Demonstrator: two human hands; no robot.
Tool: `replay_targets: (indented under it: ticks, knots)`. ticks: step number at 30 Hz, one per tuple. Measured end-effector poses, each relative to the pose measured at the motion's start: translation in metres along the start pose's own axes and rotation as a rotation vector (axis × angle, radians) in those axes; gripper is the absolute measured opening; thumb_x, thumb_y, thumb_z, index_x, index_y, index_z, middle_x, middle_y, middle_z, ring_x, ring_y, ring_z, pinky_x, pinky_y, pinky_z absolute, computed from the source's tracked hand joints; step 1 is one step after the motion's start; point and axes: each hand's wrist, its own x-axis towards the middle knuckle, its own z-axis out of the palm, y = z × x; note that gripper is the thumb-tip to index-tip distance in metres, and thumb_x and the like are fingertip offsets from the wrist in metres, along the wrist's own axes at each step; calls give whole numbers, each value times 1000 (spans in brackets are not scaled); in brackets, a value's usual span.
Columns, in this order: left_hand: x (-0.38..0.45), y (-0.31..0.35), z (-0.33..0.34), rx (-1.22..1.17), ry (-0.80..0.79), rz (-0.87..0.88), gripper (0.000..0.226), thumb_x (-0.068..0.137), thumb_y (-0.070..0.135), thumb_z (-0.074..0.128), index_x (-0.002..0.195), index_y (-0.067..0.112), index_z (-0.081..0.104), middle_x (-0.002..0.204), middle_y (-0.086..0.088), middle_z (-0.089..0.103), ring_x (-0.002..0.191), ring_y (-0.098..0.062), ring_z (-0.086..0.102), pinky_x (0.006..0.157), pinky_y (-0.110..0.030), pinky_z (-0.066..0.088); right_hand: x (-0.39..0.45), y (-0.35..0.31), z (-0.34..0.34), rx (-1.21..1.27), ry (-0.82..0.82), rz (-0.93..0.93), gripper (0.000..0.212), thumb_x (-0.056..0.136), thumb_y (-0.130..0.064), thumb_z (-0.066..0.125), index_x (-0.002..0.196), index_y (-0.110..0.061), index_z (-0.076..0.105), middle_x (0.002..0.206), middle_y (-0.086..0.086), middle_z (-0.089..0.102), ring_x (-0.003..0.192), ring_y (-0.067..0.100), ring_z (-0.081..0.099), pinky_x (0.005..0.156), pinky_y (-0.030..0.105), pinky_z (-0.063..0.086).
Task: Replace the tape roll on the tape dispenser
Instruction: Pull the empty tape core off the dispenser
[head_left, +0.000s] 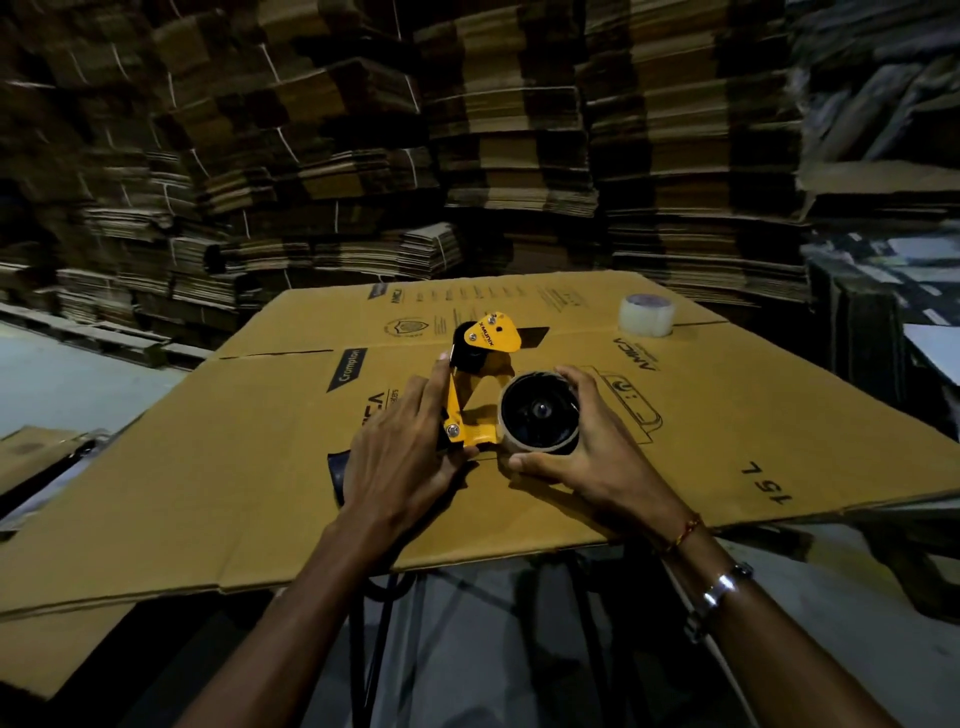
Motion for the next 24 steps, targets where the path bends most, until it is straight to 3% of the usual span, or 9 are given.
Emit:
replay_targets:
  ticks: [6,9,11,16,19,24]
  knots:
    - [0,-1,2,-34,-13,-13,106,84,59,67,160,15,6,117,-7,59,82,-19,55,65,-28,36,1,1,0,20,6,7,96,70,-35,91,146,-26,33,143,-4,50,131,14,49,110,34,45]
    - [0,-4,5,-91,-18,-26,105,87,55,65,160,15,2,129,-8,59,102,-23,58,82,-33,43,0,2,1,45,27,24,96,68,-42,91,145,-27,36,142,-4,52,130,15,51,109,37,46]
    - [0,-4,6,-110,-8,-53,101,89,54,63,160,14,3,134,-7,59,113,-24,57,93,-36,39,0,3,1,67,20,52,99,69,-49,88,148,-29,33,145,-4,51,131,16,50,110,40,46]
    - [-2,-7,8,-1,12,-118,80,92,61,50,154,14,33,134,-6,60,131,-26,46,110,-41,28,-2,3,1,144,-20,111,113,63,-69,81,154,-36,22,149,-2,51,131,19,54,108,45,50]
    - [-1,-11,8,10,-26,-134,74,89,66,39,142,16,51,141,-3,57,141,-25,37,119,-46,21,-3,1,1,140,-52,106,112,70,-59,83,157,-35,18,151,-4,49,133,15,51,111,38,46]
    - [-4,-14,6,19,-87,-86,76,91,70,46,147,19,44,147,-2,49,143,-25,33,123,-49,13,-4,-1,1,65,-145,72,126,69,-42,91,160,-36,3,162,-2,33,143,15,37,113,28,32]
